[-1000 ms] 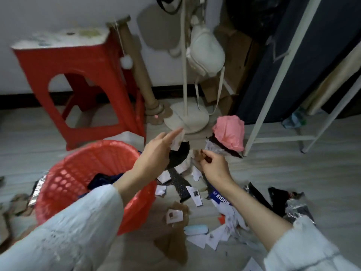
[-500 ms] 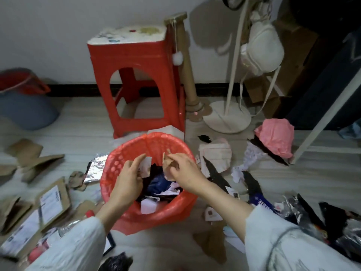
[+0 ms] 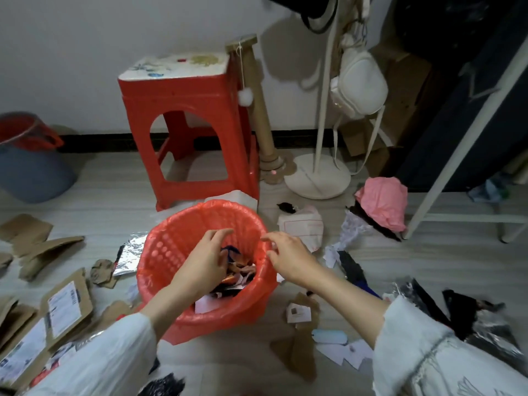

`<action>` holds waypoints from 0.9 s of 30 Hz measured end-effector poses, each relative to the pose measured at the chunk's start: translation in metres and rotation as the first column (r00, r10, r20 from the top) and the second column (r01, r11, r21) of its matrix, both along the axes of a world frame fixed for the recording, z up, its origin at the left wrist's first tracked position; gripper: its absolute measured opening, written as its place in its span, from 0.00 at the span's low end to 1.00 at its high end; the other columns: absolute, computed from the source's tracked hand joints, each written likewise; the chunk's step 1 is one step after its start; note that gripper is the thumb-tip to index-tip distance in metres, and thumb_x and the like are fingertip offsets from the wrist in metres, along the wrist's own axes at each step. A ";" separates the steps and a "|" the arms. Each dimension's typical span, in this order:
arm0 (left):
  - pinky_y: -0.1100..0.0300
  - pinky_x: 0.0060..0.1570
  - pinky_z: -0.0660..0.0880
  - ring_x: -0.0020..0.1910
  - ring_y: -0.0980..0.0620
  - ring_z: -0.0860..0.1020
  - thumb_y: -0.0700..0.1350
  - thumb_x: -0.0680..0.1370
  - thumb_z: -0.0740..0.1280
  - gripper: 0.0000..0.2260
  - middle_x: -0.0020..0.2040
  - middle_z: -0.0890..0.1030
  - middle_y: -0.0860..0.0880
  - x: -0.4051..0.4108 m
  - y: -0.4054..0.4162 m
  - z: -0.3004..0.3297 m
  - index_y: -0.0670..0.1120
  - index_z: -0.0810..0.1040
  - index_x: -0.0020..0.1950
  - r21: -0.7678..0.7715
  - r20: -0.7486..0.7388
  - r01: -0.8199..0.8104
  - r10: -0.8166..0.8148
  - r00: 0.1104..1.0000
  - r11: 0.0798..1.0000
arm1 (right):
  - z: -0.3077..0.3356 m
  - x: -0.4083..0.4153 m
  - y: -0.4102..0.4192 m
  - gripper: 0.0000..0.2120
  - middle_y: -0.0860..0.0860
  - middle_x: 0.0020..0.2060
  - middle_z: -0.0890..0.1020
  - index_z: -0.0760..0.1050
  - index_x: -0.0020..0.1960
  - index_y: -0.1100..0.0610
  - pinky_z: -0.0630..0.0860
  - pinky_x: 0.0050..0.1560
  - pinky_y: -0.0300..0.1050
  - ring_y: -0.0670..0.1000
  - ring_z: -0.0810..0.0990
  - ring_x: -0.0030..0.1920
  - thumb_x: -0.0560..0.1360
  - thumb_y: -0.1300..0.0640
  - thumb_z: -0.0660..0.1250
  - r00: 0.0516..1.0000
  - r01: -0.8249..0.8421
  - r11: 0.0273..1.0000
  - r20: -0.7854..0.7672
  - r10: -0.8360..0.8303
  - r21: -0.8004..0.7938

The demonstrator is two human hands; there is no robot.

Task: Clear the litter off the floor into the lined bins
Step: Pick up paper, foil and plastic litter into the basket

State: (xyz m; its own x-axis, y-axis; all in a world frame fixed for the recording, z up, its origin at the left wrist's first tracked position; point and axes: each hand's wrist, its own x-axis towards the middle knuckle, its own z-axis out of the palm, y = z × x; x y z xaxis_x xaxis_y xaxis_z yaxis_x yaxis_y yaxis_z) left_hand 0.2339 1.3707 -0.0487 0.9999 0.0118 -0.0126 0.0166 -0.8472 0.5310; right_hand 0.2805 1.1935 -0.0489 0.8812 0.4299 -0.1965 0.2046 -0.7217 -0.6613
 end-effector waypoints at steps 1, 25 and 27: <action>0.60 0.57 0.69 0.61 0.48 0.72 0.36 0.79 0.58 0.20 0.68 0.67 0.46 0.002 -0.012 0.006 0.47 0.65 0.71 0.008 0.008 0.043 -0.043 0.999 0.999 | 0.002 -0.002 -0.012 0.19 0.53 0.67 0.71 0.69 0.69 0.53 0.69 0.66 0.48 0.53 0.71 0.65 0.78 0.61 0.58 1.000 0.011 1.000 0.003 -0.011 -0.010; 0.63 0.57 0.67 0.62 0.47 0.72 0.37 0.79 0.58 0.18 0.63 0.72 0.46 0.158 -0.201 -0.153 0.48 0.69 0.68 -0.129 -0.250 0.181 -0.209 0.946 0.975 | -0.166 0.181 -0.246 0.27 0.63 0.67 0.66 0.56 0.72 0.64 0.68 0.61 0.56 0.63 0.64 0.67 0.75 0.64 0.60 0.827 0.554 0.707 0.193 -0.528 -0.441; 0.60 0.58 0.68 0.62 0.47 0.72 0.37 0.79 0.58 0.18 0.63 0.73 0.46 0.165 -0.204 -0.171 0.48 0.69 0.68 -0.167 -0.261 0.144 -0.185 0.947 0.975 | -0.184 0.200 -0.249 0.27 0.63 0.66 0.67 0.56 0.72 0.65 0.69 0.58 0.57 0.63 0.65 0.66 0.75 0.65 0.60 0.788 0.606 0.629 0.257 -0.560 -0.487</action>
